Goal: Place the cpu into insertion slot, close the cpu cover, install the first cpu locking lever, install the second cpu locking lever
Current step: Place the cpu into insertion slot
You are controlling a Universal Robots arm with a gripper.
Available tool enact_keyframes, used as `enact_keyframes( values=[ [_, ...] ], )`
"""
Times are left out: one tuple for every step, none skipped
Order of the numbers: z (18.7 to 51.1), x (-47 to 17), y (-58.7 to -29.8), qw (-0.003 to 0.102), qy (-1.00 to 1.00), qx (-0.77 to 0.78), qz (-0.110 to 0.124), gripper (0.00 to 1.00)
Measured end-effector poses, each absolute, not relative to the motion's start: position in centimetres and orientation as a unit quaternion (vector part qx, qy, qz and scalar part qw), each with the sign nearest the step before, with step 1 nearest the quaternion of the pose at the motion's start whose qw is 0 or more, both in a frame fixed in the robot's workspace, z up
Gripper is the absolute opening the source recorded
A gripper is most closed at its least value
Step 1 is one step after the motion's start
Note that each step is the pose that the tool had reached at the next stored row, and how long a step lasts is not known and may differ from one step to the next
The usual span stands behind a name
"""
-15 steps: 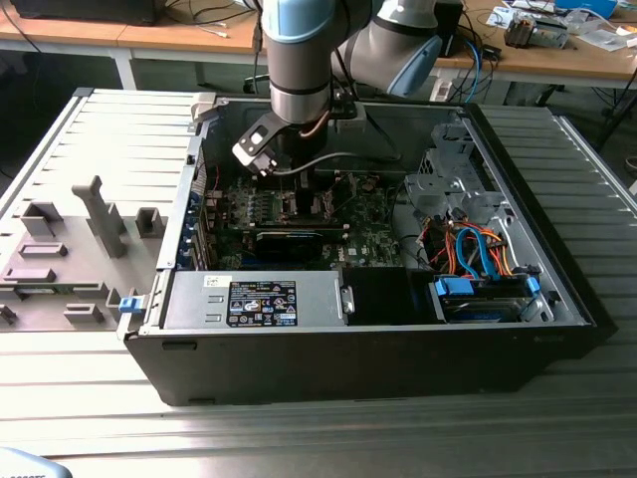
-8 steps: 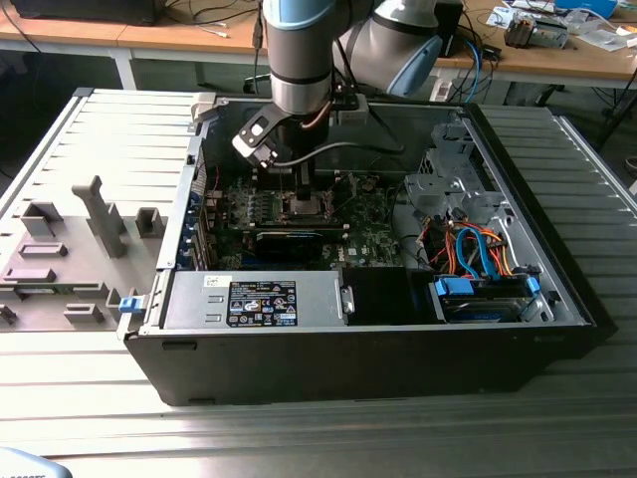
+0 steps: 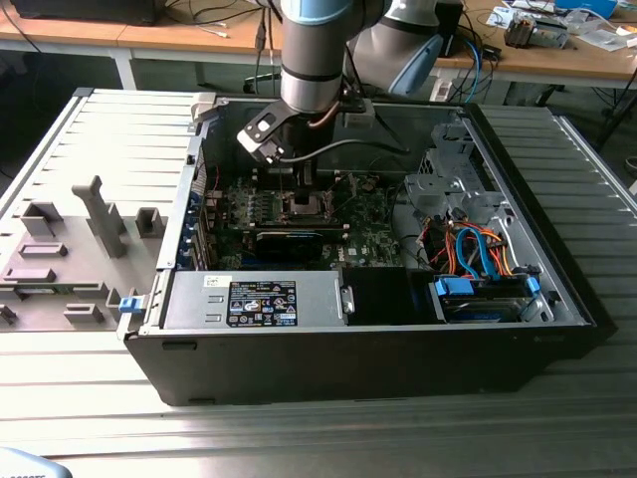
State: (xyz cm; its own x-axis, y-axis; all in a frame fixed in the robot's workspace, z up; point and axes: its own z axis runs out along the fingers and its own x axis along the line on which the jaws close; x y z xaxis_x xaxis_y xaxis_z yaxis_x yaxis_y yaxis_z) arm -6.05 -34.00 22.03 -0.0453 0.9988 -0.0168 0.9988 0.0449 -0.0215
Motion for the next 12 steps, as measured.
enact_keyframes(
  values=[
    [22.2, -6.0, -34.0, 0.002, -0.723, -0.691, 0.014, 0.11],
    [22.4, -5.9, -34.0, 0.002, -0.723, -0.691, 0.014, 0.11],
    [22.7, -5.9, -34.0, 0.002, -0.723, -0.691, 0.014, 0.11],
    [23.0, -5.9, -34.0, 0.002, -0.723, -0.691, 0.014, 0.11],
    [23.3, -5.9, -34.0, 0.002, -0.723, -0.691, 0.014, 0.11],
    [23.7, -5.9, -34.0, 0.002, -0.723, -0.691, 0.014, 0.11],
    [24.0, -5.9, -34.0, 0.002, -0.723, -0.691, 0.014, 0.11],
    [24.2, -5.9, -34.0, 0.002, -0.723, -0.691, 0.014, 0.11],
    [24.6, -5.9, -34.0, 0.002, -0.723, -0.691, 0.014, 0.11],
    [25.0, -5.9, -34.0, 0.002, -0.723, -0.691, 0.014, 0.11],
    [25.5, -5.9, -34.0, 0.002, -0.723, -0.691, 0.014, 0.11],
    [25.8, -5.9, -34.0, 0.002, -0.723, -0.691, 0.014, 0.11]
  ],
)
